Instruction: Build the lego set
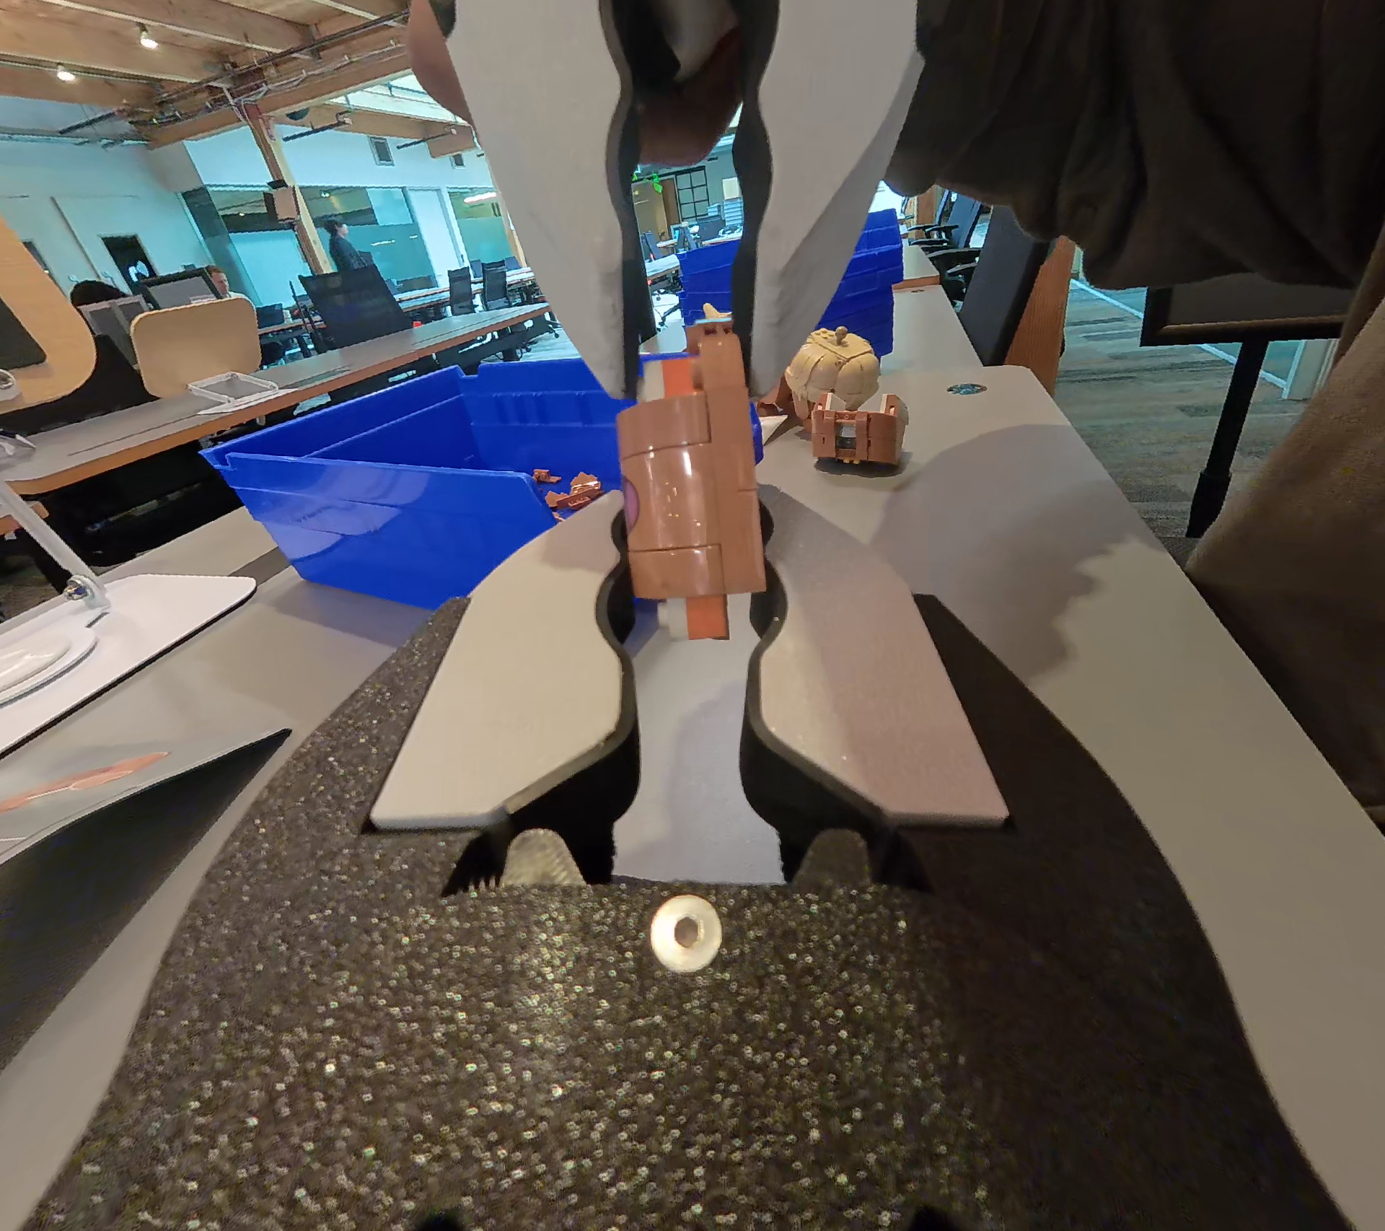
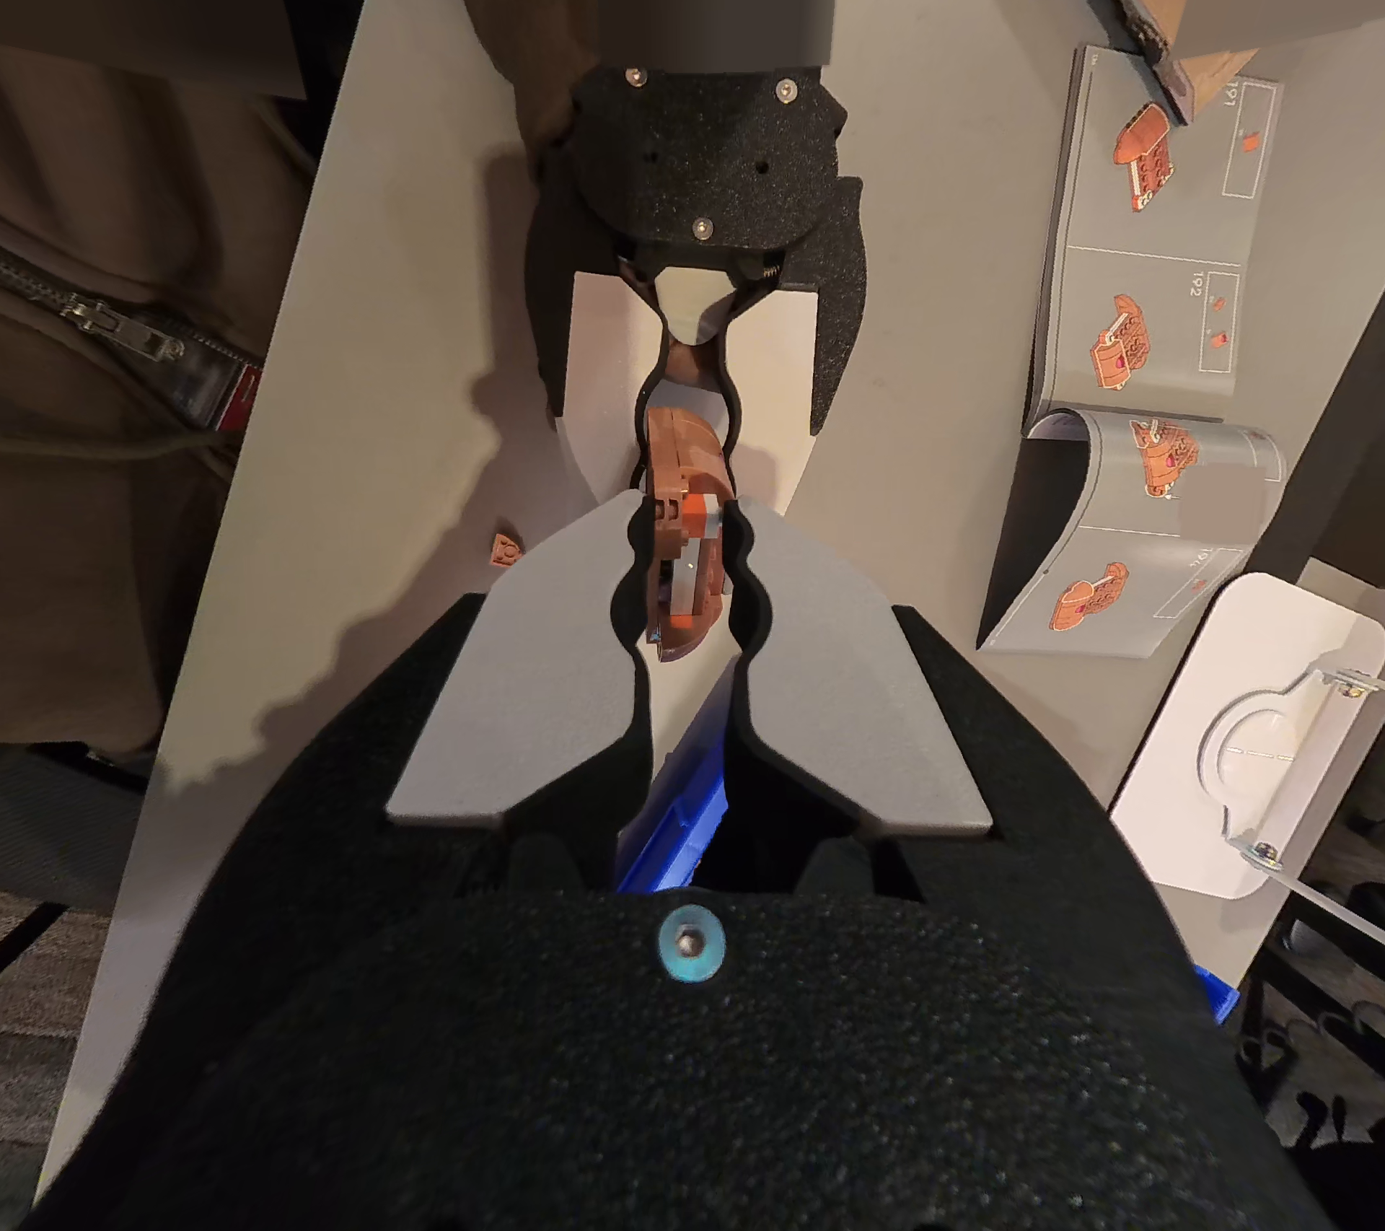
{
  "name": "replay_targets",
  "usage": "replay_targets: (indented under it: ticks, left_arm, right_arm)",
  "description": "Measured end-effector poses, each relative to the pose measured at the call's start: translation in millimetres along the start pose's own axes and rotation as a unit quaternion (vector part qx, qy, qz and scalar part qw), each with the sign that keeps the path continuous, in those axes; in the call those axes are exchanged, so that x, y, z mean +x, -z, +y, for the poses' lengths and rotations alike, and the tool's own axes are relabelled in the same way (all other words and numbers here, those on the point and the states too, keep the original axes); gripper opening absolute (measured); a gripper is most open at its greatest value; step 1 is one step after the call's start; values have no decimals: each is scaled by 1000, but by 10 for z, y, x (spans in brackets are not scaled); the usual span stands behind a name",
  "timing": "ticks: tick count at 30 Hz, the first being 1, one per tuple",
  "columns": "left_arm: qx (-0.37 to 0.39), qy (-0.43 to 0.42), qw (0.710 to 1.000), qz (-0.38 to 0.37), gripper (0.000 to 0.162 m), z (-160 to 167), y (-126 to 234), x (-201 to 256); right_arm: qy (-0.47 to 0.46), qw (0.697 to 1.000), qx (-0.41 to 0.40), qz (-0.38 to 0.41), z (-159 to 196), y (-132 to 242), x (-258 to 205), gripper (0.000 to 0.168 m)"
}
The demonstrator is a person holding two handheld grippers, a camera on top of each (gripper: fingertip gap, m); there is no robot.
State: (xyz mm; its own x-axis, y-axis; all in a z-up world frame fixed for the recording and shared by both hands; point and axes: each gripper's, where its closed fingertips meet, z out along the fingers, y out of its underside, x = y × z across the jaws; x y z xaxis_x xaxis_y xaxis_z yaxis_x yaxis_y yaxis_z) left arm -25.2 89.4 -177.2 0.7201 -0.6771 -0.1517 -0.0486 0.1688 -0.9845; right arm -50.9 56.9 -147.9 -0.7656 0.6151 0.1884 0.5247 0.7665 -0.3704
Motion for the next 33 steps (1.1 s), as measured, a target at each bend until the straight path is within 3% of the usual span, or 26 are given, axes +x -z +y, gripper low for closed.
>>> replay_targets:
  ticks: [15, 18, 22, 28, 33]
  left_arm:
    - [-2, 0, 1000, -2, 27, 2, 1, -25]
    - [0, -15, 1000, 0, 27, -18, -4, 10]
    - [7, -14, 1000, 0, 27, -53, -1, 15]
    - [9, -11, 1000, 0, 27, -67, 11, 6]
    - [13, -4, 1000, 2, 27, -80, 17, 3]
  right_arm:
    - [13, 999, 22, 24, -13, 13, 26, 17]
    - [22, 999, 18, 39, -28, 36, 46, 31]
    - [33, 999, 5, 20, -21, -51, -35, 37]
    - [34, 999, 15, 29, -71, -89, 2, 24]
    - [41, 999, 7, 32, -53, -84, 6, 24]
